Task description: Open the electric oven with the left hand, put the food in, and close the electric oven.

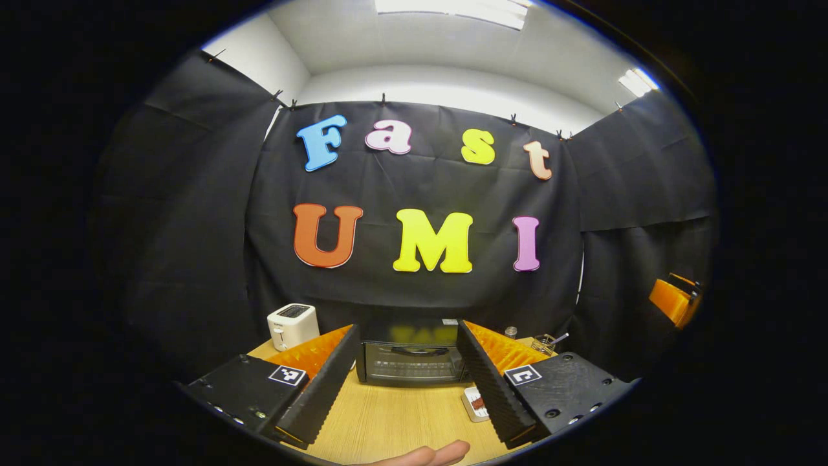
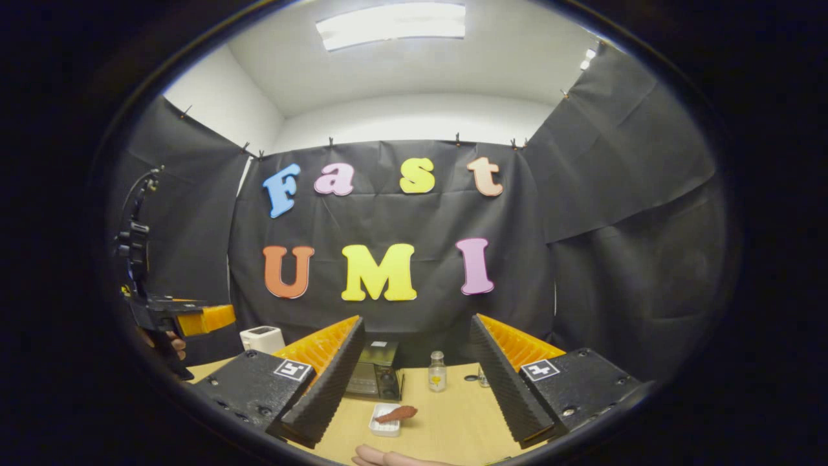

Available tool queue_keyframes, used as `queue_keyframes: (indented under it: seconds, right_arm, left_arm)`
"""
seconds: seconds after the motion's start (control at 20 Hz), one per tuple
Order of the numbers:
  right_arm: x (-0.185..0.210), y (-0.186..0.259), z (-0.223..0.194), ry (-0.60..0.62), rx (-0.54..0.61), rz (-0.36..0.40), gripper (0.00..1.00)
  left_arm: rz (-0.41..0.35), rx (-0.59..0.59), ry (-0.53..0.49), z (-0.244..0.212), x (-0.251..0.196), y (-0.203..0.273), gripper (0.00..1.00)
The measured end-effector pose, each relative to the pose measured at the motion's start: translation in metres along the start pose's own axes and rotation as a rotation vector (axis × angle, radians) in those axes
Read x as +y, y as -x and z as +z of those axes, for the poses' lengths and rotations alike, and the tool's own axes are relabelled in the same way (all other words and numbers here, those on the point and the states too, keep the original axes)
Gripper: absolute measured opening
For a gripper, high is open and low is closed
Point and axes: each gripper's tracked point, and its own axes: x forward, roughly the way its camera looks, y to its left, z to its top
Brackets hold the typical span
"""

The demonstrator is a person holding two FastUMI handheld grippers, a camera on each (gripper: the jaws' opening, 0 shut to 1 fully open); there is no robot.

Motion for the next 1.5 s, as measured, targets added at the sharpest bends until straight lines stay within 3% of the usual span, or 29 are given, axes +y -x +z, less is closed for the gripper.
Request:
queue_keyframes:
  seconds: [0.3,0.8,1.05,1.25,1.5]
  right_arm:
    - [-0.012,-0.018,-0.013,-0.013,-0.003,0.009,1.00]
    - [-0.060,-0.034,-0.038,0.011,0.046,-0.038,1.00]
    - [-0.078,-0.023,-0.032,0.023,0.024,-0.059,1.00]
    - [-0.095,-0.015,-0.030,0.002,-0.004,-0.087,1.00]
    - [-0.102,-0.013,-0.028,0.009,-0.001,-0.096,1.00]
  left_arm:
    - [-0.015,0.106,-0.019,-0.046,-0.009,-0.084,0.96]
    - [-0.021,0.328,-0.076,-0.146,-0.029,-0.209,0.96]
    - [0.005,0.449,-0.070,-0.191,-0.026,-0.245,0.96]
    - [0.017,0.442,-0.063,-0.200,-0.017,-0.269,0.95]
    - [-0.002,0.467,-0.049,-0.201,-0.020,-0.264,0.96]
